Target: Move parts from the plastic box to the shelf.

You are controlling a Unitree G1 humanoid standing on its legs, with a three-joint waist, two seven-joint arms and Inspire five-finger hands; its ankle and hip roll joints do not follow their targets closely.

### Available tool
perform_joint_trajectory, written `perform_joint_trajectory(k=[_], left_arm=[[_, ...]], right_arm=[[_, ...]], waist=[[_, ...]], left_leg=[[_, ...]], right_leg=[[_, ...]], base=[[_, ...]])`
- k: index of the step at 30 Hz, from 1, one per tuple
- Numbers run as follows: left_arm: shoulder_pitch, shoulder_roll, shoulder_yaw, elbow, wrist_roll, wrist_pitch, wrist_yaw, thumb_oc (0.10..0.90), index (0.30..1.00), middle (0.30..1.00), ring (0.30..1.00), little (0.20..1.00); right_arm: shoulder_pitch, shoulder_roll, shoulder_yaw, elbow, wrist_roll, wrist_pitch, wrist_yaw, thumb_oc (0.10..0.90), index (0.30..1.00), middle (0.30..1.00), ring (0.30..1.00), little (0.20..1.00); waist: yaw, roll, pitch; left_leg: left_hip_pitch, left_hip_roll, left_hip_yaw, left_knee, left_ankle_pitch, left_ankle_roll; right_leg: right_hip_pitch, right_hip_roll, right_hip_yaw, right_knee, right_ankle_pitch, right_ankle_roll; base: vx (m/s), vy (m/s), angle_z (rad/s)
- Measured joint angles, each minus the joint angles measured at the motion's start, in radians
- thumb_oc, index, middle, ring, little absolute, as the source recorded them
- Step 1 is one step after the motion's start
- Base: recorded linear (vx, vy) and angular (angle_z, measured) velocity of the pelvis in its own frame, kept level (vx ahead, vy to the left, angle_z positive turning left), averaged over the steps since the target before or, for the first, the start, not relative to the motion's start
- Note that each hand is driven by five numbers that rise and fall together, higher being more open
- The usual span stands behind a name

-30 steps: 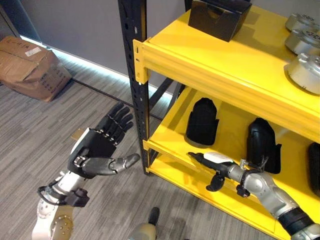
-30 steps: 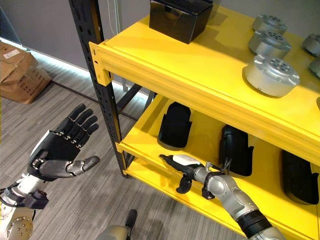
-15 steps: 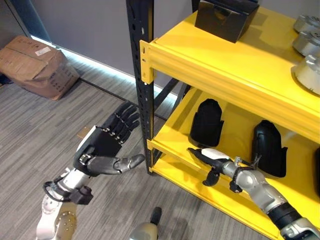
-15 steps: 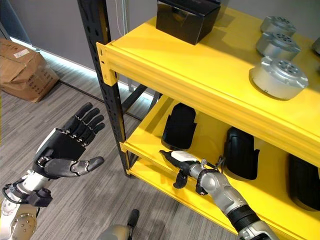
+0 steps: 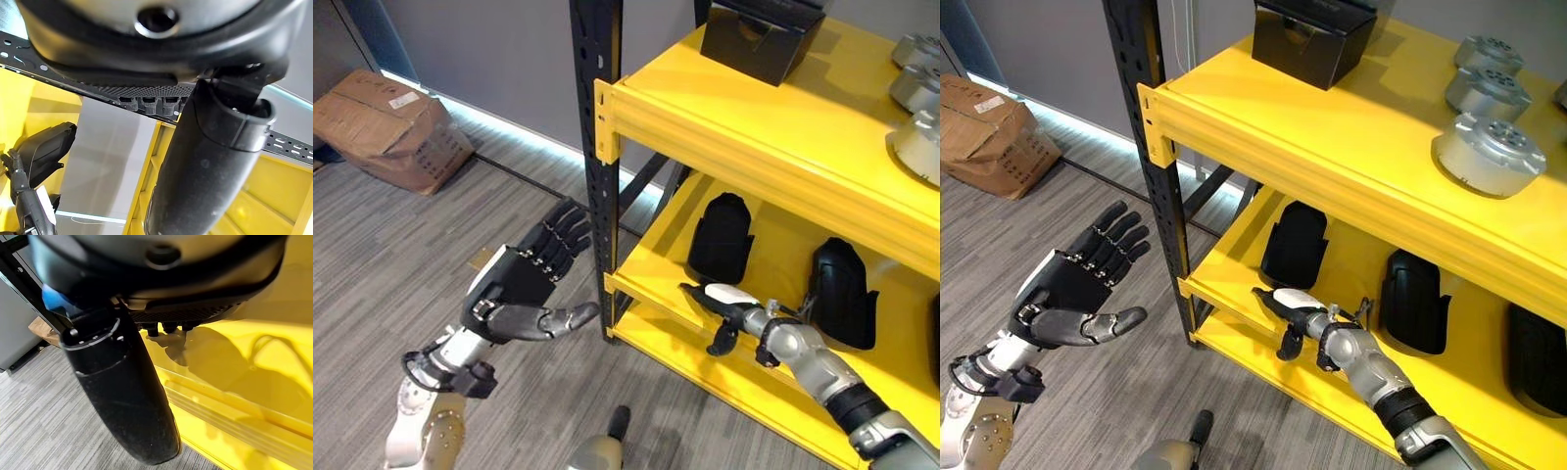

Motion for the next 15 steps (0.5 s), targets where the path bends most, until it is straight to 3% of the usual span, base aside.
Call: perform_joint_trajectory(k=[15], left_arm=[[-0.012, -0.003, -0.002, 0.000, 0.000, 0.006, -0.005, 0.900, 1.000, 1.000, 1.000, 1.000]], right_arm=[[-0.040, 0.005, 0.020, 0.039, 0.002, 0.027, -0.012, 0.900, 1.000, 1.000, 1.000, 1.000]], waist=[[0.014, 0.009, -0.002]], left_leg=[[0.001, 0.000, -0.008, 0.000, 0.002, -0.003]], right_leg=[[0.004, 0.003, -0.008, 0.000, 0.000, 0.000]], base=[[0.00, 0.000, 0.00]])
